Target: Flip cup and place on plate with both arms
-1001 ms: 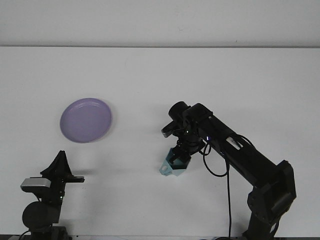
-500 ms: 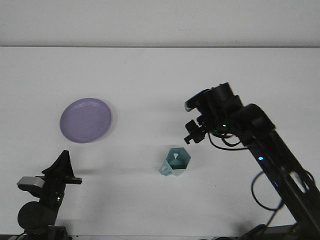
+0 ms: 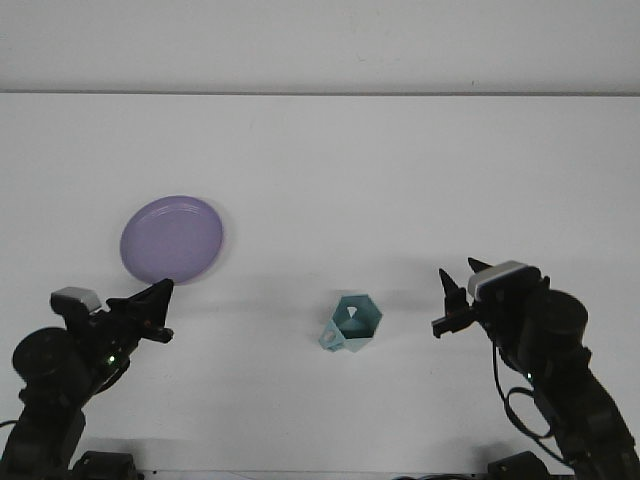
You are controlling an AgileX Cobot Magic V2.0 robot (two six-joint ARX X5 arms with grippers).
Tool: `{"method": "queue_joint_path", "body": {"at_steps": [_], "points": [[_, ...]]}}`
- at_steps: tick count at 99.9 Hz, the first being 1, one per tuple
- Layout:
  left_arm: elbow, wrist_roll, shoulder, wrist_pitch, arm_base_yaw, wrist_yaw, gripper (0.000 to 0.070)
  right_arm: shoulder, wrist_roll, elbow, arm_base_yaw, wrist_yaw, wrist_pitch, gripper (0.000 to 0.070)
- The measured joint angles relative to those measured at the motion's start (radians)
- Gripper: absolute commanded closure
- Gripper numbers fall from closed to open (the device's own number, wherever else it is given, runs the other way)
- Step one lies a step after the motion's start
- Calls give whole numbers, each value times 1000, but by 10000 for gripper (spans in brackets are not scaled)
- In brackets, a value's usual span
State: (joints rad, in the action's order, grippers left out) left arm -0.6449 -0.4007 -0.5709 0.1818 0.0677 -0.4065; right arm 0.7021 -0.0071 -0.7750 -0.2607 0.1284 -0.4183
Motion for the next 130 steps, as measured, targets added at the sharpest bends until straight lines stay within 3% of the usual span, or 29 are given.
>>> {"method": "queue_joint_path", "body": {"at_steps": [15,26,38,44,53,58,77,96,130], "points": [[-159,51,-221,113,94,-69,687,-212,14,193,8,-49,103,363],[-262,108,-364,202,194,-72,685,-332,24,281,11,-131,101,363],[-384,178,-515,312,307,-75,665,-403,38,313,13,-155,103,363],[-451,209,-592,375,352,-76,555,-423,41,313,14,-156,113,363],[-563,245,-710,462,413,-74,300,-439,42,312,14,-156,114,363],[-629,261,-770,510,443,-63,236,-438,42,312,14,-155,114,363],[-876,341,-984,687,535,35,237,-437,42,312,14,-154,118,363],[-1035,375,-1160,798,598,68,237,-437,42,312,14,-155,119,363],[-1090,387,-1345,774,683,117,236,-437,42,312,14,-155,122,363]]}}
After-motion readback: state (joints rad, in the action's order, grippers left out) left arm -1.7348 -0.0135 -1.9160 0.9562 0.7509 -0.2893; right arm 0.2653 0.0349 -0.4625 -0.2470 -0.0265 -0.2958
